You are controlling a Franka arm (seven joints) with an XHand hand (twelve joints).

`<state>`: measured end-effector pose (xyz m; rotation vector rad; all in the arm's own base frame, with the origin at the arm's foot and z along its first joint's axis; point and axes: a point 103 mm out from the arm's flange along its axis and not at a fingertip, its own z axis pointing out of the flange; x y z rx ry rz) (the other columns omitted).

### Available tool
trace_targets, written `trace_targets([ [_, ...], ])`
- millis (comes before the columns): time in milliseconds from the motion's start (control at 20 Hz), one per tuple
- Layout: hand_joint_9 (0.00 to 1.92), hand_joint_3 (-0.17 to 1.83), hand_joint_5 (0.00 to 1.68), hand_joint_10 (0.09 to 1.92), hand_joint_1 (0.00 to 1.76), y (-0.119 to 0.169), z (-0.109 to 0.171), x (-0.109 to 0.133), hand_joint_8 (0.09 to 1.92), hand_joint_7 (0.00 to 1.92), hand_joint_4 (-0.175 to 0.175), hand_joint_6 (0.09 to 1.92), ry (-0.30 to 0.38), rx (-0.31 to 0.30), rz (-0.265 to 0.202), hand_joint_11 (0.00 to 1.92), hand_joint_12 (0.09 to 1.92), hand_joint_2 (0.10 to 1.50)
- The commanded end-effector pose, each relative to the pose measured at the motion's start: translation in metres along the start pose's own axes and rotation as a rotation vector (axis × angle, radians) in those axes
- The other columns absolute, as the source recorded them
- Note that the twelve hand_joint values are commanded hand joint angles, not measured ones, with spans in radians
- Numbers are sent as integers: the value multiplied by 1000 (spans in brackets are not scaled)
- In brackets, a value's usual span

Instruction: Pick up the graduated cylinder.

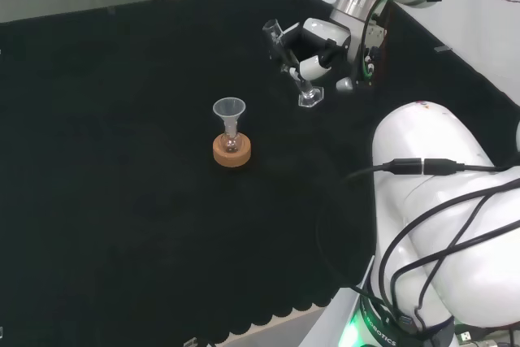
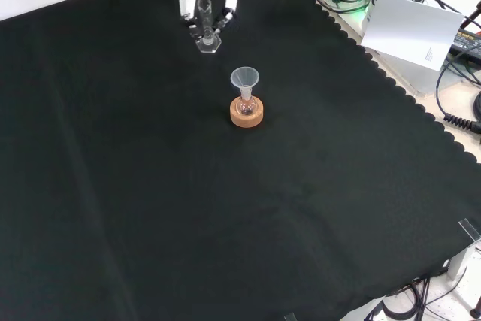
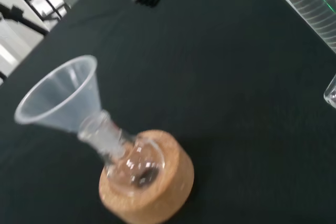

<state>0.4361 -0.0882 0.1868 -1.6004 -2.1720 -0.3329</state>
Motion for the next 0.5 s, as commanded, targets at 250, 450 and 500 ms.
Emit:
trace_targets([
  [250, 1321, 585, 948, 87, 1223, -49, 2, 40, 458, 1043, -16, 493, -167, 163, 62, 1118, 836, 939],
  [450, 1323, 585, 951, 87, 1224, -58, 7, 48, 456, 1047, -15, 492, -215, 235, 81, 1119, 836, 938],
  [500, 1323, 586, 952, 87, 1224, -60, 8, 49, 456, 1048, -15, 492, -225, 249, 83, 1119, 836, 938],
])
